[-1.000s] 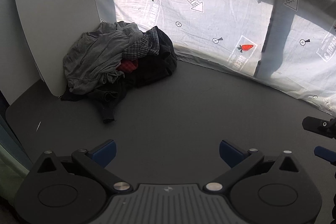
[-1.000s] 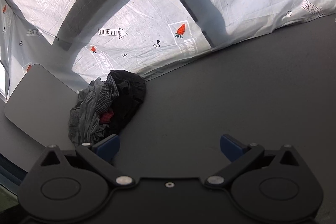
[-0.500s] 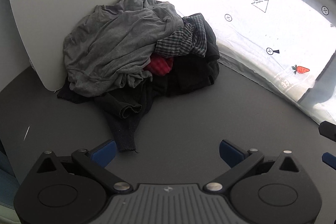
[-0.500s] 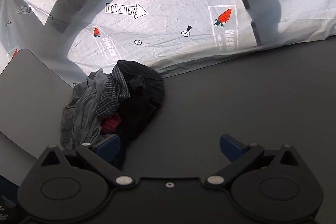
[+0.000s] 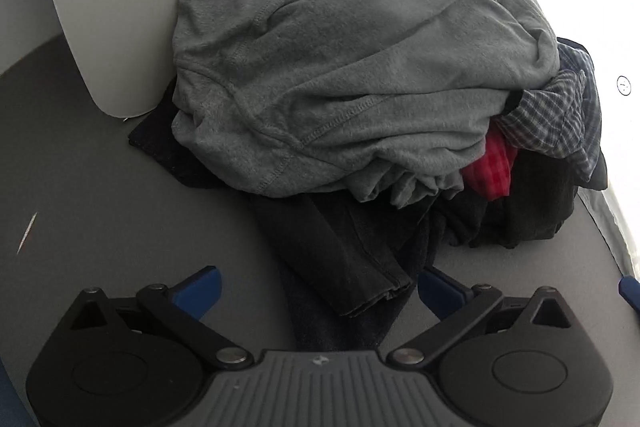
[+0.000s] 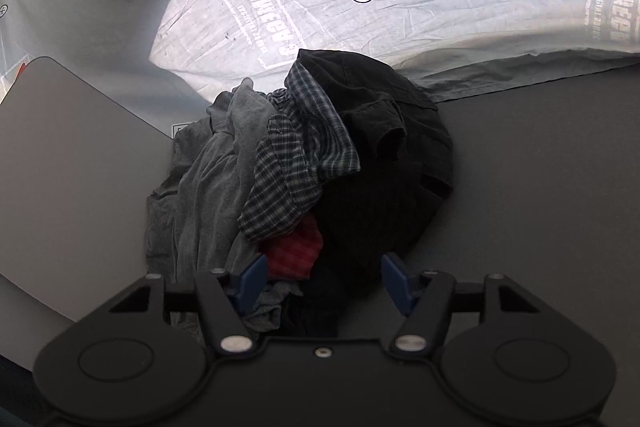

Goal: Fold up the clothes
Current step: 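Move both tools toward the clothes heap beside the white board, then grasp the grey hoodie with the right gripper and lift it from the heap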

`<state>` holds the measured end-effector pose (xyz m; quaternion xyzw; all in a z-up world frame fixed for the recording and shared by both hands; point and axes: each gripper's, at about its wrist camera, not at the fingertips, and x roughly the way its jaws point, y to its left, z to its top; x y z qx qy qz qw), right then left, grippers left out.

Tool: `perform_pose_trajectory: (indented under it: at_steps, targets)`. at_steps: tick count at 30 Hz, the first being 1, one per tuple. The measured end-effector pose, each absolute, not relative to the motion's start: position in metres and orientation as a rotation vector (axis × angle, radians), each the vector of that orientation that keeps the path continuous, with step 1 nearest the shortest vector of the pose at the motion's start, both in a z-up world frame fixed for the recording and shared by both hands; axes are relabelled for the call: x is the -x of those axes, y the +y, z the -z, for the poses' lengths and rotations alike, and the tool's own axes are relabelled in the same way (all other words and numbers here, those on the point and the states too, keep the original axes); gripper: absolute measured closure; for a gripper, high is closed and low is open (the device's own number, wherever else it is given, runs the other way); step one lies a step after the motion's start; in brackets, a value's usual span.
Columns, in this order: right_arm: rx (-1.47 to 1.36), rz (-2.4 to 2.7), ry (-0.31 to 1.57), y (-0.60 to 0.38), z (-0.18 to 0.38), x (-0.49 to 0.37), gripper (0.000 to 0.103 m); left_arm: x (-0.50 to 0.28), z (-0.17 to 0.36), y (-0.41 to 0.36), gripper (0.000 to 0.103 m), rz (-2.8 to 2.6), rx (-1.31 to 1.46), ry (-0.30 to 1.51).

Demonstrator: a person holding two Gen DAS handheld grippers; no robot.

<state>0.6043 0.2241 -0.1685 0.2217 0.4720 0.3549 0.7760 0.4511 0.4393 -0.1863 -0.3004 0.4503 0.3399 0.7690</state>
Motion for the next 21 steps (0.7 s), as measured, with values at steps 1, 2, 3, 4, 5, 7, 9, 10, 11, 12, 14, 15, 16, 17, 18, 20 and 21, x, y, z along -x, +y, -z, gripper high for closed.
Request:
perform_pose_trajectory:
  at_steps: [1,2,3,4,5,7,9,10,11,12,14,15,16,17,18,20,21]
  targets:
    - [-0.495,-0.806,1.038,0.24,0.174,-0.608,0.047,-0.453,0.191,0.448,0.0,-0.757,0.663,0.98]
    - [-0.504,-0.834,1.05,0.252,0.179,-0.61,0.053,-0.454,0.195,0.456,0.0,-0.776,0.67,0.985]
    - [-0.507,-0.862,1.061,0.266,0.184,-0.612,0.057,-0.456,0.199,0.463,0.0,-0.794,0.676,0.991]
    - [-0.507,-0.882,1.067,0.276,0.187,-0.613,0.069,-0.457,0.202,0.469,0.0,-0.808,0.683,0.996]
    - [-0.502,-0.907,1.072,0.291,0.192,-0.614,0.079,-0.457,0.205,0.473,0.0,-0.816,0.69,0.996]
    - [-0.502,-0.949,1.079,0.316,0.2,-0.616,0.083,-0.456,0.21,0.482,0.0,-0.832,0.708,0.996]
    - [-0.514,-0.966,1.101,0.334,0.208,-0.616,0.083,-0.456,0.213,0.489,0.0,-0.842,0.722,0.999]
    - [-0.519,-0.969,1.116,0.343,0.212,-0.615,0.083,-0.456,0.215,0.491,0.0,-0.846,0.721,1.002]
    - [-0.514,-0.962,1.125,0.349,0.215,-0.615,0.083,-0.456,0.217,0.492,0.0,-0.85,0.721,1.006]
    - [-0.508,-0.954,1.133,0.355,0.218,-0.614,0.083,-0.456,0.219,0.494,0.0,-0.851,0.721,1.012]
    - [-0.485,-0.93,1.139,0.362,0.221,-0.611,0.071,-0.456,0.222,0.497,0.0,-0.855,0.724,1.022]
    - [-0.474,-0.918,1.141,0.365,0.222,-0.609,0.067,-0.456,0.224,0.498,0.0,-0.859,0.724,1.026]
    - [-0.463,-0.906,1.143,0.367,0.224,-0.608,0.06,-0.456,0.225,0.498,0.0,-0.861,0.722,1.03]
    - [-0.454,-0.897,1.146,0.368,0.226,-0.607,0.058,-0.456,0.226,0.499,0.0,-0.86,0.722,1.032]
    - [-0.451,-0.894,1.148,0.371,0.227,-0.607,0.058,-0.455,0.227,0.499,0.0,-0.859,0.725,1.033]
    - [-0.442,-0.911,1.148,0.379,0.226,-0.606,0.058,-0.454,0.23,0.499,0.0,-0.859,0.733,1.033]
    - [-0.425,-0.93,1.141,0.385,0.224,-0.606,0.059,-0.454,0.23,0.499,0.0,-0.859,0.736,1.033]
